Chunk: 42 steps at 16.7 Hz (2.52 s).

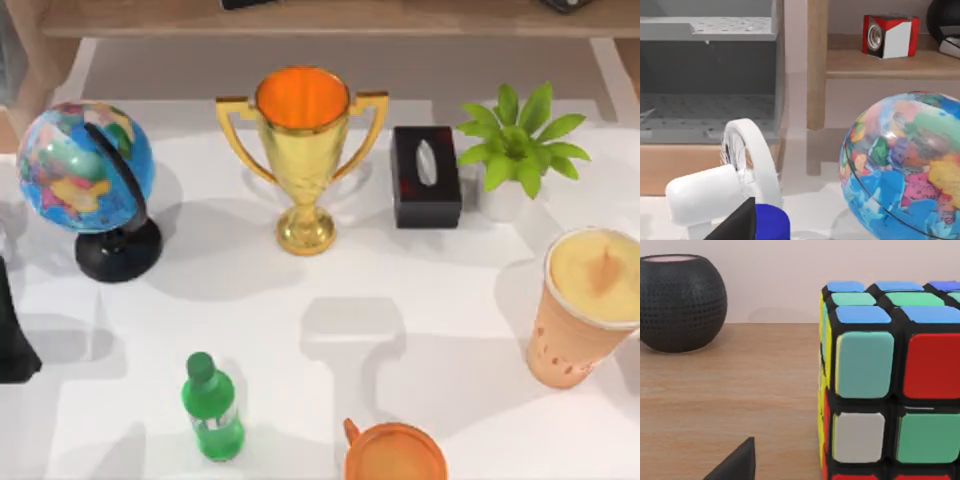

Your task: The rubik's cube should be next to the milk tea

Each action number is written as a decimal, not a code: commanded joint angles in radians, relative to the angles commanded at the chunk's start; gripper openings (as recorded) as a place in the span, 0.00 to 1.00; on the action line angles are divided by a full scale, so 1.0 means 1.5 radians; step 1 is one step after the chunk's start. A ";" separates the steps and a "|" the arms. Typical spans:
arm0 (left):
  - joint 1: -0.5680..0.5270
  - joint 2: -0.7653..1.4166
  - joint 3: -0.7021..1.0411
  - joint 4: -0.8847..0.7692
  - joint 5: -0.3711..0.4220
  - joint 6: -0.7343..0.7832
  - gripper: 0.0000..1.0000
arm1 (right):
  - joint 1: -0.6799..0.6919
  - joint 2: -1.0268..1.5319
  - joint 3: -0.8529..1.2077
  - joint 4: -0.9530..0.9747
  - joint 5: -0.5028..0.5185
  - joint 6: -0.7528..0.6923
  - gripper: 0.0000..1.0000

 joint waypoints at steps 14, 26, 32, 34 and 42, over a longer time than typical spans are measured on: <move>0.000 0.000 0.000 0.000 0.000 0.000 1.00 | -0.031 0.080 0.106 -0.025 -0.029 -0.001 0.70; 0.000 0.000 0.000 0.000 0.000 0.000 1.00 | -0.031 0.080 0.106 -0.025 -0.029 -0.001 0.00; 0.000 0.000 0.000 0.000 0.000 0.000 1.00 | -0.029 0.079 0.107 -0.026 -0.029 0.001 0.00; 0.000 0.000 0.000 0.000 0.000 0.000 1.00 | -0.024 0.077 0.115 -0.030 -0.030 0.011 0.00; 0.000 0.000 0.000 0.000 0.000 0.000 1.00 | -0.010 0.068 0.177 -0.070 -0.024 0.051 0.00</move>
